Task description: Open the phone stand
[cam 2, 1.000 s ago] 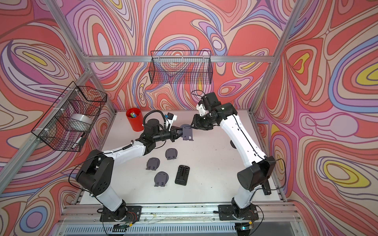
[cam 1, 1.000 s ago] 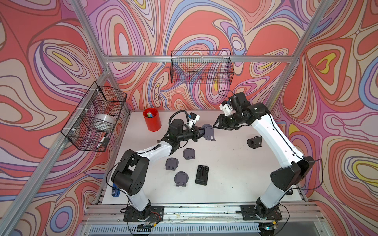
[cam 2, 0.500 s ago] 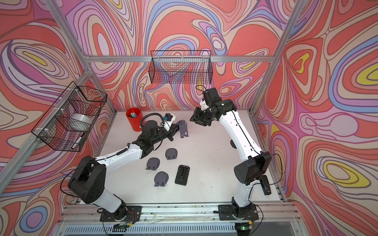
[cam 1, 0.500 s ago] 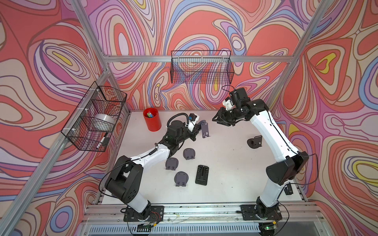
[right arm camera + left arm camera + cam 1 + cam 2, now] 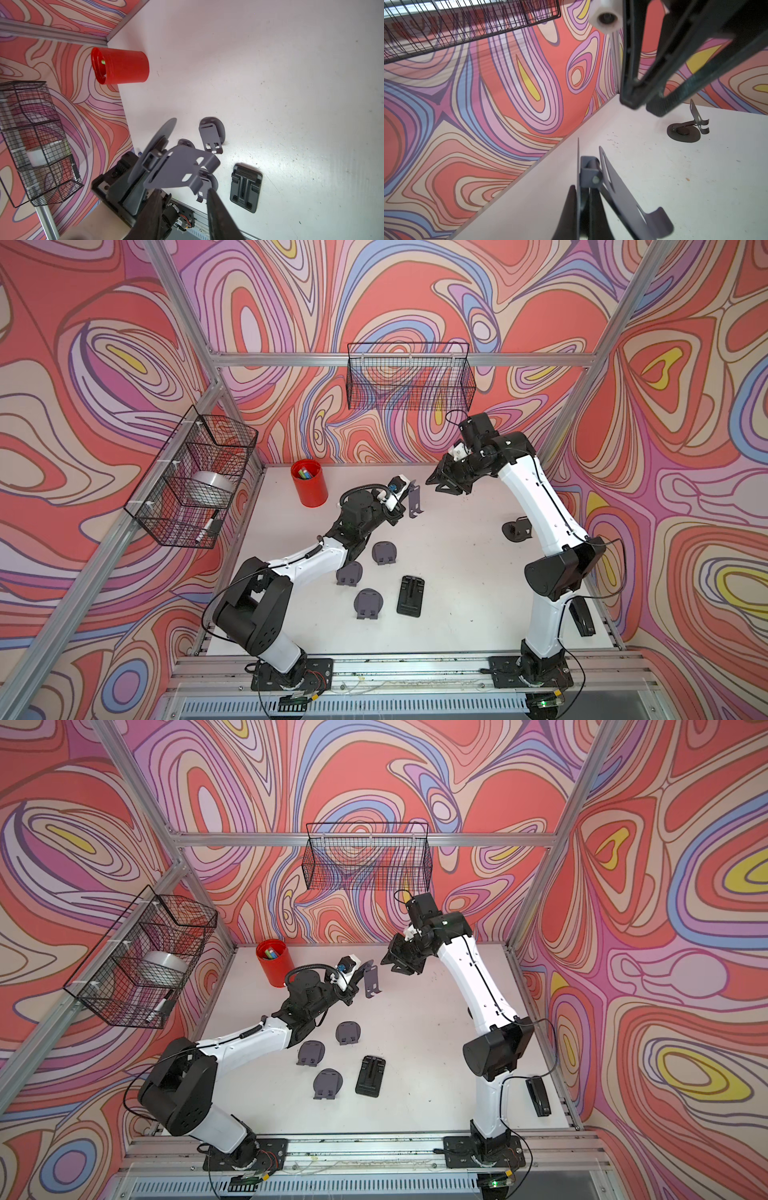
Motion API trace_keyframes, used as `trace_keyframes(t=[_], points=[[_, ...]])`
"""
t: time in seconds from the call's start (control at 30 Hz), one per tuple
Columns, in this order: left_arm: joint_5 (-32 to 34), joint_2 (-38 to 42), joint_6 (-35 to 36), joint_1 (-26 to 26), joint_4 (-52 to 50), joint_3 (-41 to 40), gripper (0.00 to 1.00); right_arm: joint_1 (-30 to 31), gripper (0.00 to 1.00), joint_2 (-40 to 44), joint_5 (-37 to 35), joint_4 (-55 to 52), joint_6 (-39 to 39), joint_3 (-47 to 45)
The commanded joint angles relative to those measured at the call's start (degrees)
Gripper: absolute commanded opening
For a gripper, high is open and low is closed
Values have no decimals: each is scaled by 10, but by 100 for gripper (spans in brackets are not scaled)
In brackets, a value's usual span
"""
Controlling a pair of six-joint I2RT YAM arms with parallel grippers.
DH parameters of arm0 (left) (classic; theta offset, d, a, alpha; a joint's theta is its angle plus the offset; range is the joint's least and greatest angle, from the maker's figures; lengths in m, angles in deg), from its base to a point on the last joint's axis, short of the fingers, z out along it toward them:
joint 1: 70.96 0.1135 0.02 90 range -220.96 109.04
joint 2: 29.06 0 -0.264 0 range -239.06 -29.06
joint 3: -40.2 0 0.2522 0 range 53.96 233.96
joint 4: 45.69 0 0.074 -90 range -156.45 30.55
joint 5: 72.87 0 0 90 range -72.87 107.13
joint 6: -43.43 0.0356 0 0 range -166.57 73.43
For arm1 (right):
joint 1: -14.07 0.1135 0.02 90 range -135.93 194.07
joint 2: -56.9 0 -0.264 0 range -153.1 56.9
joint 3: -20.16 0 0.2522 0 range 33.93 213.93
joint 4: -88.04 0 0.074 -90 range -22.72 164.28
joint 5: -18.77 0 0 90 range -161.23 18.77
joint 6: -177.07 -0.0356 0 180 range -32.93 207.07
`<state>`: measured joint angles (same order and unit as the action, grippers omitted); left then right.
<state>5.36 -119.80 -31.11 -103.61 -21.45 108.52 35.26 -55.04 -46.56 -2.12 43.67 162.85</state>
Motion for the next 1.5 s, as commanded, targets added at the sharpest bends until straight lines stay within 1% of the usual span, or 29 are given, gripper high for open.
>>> trace_keyframes(t=[0.0,0.07,0.2,0.4,0.47,0.67,1.0,1.47], points=[[-9,-1,22,-5,50,-6,0,3,42,18,3,16,-7,-27],[-13,-1,30,-11,57,-10,0,3,44,15,6,22,-9,-28],[-19,-7,80,-27,89,-28,0,3,46,12,2,32,-17,-23],[0,-17,88,-33,134,-40,0,3,46,15,2,38,-29,-28],[7,-19,89,-35,141,-38,0,2,44,14,0,34,-29,-27],[34,-33,103,-41,168,-38,0,1,42,43,-33,36,-34,-44],[45,-44,112,-51,186,-31,0,0,33,39,-25,40,-42,-41],[50,-48,109,-67,208,-25,0,0,30,43,-22,55,-42,-72]])
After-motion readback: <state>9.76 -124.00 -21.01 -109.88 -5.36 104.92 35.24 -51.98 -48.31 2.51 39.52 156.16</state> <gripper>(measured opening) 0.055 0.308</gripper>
